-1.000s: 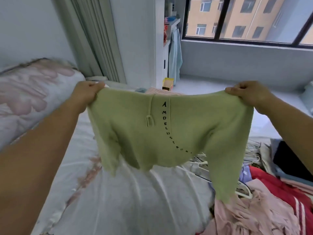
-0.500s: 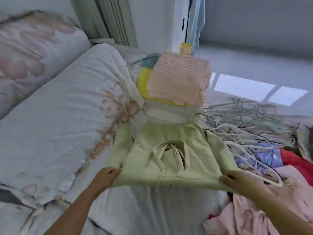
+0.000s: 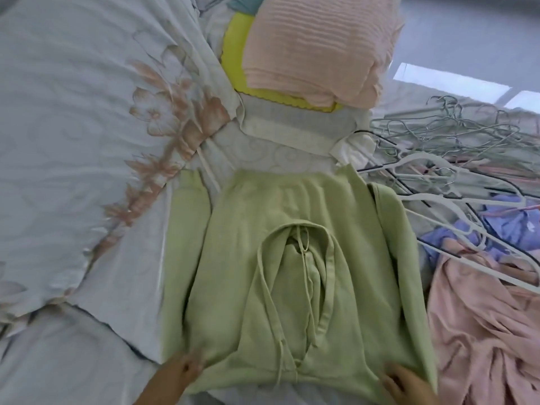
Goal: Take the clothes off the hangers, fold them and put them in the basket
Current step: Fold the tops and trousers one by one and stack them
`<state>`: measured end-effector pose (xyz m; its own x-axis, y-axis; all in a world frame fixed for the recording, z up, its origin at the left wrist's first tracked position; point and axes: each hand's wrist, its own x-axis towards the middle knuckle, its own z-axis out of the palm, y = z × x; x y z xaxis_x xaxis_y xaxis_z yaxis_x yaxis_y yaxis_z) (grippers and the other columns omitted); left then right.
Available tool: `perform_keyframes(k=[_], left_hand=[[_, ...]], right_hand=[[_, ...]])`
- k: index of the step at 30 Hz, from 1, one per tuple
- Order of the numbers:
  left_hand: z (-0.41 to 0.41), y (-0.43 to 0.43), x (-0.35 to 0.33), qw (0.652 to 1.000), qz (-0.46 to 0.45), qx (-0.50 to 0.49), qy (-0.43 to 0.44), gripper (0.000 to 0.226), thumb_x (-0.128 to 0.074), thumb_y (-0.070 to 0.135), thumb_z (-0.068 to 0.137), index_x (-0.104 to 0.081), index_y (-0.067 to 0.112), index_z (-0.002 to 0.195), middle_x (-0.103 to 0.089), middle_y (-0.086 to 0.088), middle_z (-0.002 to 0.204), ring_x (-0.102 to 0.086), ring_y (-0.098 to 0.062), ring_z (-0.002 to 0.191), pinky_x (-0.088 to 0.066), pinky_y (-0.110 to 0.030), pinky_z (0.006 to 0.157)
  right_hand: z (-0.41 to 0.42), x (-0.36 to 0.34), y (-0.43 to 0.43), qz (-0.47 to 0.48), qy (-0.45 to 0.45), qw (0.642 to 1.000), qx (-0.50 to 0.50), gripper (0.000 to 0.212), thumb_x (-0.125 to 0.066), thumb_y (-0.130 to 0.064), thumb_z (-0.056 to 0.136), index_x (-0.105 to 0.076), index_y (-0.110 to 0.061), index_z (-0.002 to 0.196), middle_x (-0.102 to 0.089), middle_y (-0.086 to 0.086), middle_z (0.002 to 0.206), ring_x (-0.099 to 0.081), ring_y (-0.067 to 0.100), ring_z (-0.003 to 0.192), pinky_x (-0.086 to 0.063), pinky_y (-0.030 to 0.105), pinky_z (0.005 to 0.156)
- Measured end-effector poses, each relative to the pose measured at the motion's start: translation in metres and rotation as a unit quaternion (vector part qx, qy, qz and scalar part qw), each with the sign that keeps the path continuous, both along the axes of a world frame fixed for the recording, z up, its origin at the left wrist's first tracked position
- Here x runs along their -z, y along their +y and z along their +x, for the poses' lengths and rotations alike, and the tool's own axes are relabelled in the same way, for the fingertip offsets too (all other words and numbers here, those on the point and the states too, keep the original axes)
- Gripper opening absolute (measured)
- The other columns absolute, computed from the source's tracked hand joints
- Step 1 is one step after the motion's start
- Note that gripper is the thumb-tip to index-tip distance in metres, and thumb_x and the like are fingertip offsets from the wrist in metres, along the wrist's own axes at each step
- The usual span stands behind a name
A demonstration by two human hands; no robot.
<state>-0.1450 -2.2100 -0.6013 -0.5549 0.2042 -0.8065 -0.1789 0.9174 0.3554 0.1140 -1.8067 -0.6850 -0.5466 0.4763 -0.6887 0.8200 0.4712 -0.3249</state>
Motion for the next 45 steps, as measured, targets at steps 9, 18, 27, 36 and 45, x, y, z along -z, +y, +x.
perform_keyframes(k=[9, 18, 27, 36, 45], left_hand=[[-0.088, 0.162, 0.020, 0.967, 0.110, -0.089, 0.213, 0.030, -0.064, 0.028, 0.087, -0.056, 0.007, 0.106, -0.057, -0.007, 0.103, -0.056, -0.021, 0.091, -0.043, -0.030, 0.079], [-0.110, 0.209, 0.035, 0.932, 0.153, 0.006, 0.329, 0.009, -0.060, 0.007, 0.083, -0.059, 0.006, 0.092, -0.055, -0.007, 0.089, -0.055, -0.026, 0.082, -0.041, -0.033, 0.070], [-0.095, 0.132, 0.039, 0.867, 0.137, 0.164, 0.450, 0.028, -0.044, 0.008, 0.072, -0.040, 0.018, 0.098, -0.040, -0.004, 0.101, -0.053, -0.028, 0.076, -0.046, -0.035, 0.053], [-0.097, 0.147, 0.042, 0.959, 0.162, -0.133, 0.191, 0.037, -0.059, 0.042, 0.075, -0.051, 0.011, 0.092, -0.052, -0.006, 0.091, -0.050, -0.021, 0.084, -0.040, -0.024, 0.070], [-0.093, 0.153, 0.024, 0.935, 0.201, -0.134, 0.260, 0.014, -0.066, 0.014, 0.085, -0.055, 0.019, 0.078, -0.056, 0.004, 0.072, -0.048, -0.010, 0.064, -0.038, -0.018, 0.059]], right_hand=[[-0.209, -0.069, -0.029, -0.047, 0.251, 0.954, 0.156, 0.012, -0.055, -0.021, 0.093, -0.056, -0.021, 0.081, -0.057, -0.001, 0.077, -0.054, 0.016, 0.073, -0.039, 0.026, 0.062], [-0.265, -0.043, -0.019, 0.128, 0.094, 0.985, 0.070, 0.022, -0.058, -0.028, 0.087, -0.053, -0.013, 0.102, -0.055, 0.006, 0.102, -0.055, 0.025, 0.094, -0.045, 0.037, 0.079], [-0.200, -0.062, -0.010, 0.123, 0.344, 0.931, -0.011, 0.024, -0.063, 0.014, 0.069, -0.058, -0.006, 0.082, -0.042, 0.001, 0.087, -0.045, 0.021, 0.079, -0.034, 0.017, 0.066], [-0.208, -0.049, -0.008, 0.043, 0.229, 0.970, 0.065, 0.021, -0.057, -0.030, 0.091, -0.056, -0.012, 0.099, -0.045, -0.001, 0.101, -0.043, 0.014, 0.097, -0.038, 0.027, 0.082], [-0.223, -0.073, -0.011, -0.137, 0.236, 0.950, 0.151, 0.013, -0.062, -0.019, 0.087, -0.061, -0.006, 0.087, -0.058, 0.007, 0.080, -0.053, 0.020, 0.072, -0.045, 0.032, 0.064]])
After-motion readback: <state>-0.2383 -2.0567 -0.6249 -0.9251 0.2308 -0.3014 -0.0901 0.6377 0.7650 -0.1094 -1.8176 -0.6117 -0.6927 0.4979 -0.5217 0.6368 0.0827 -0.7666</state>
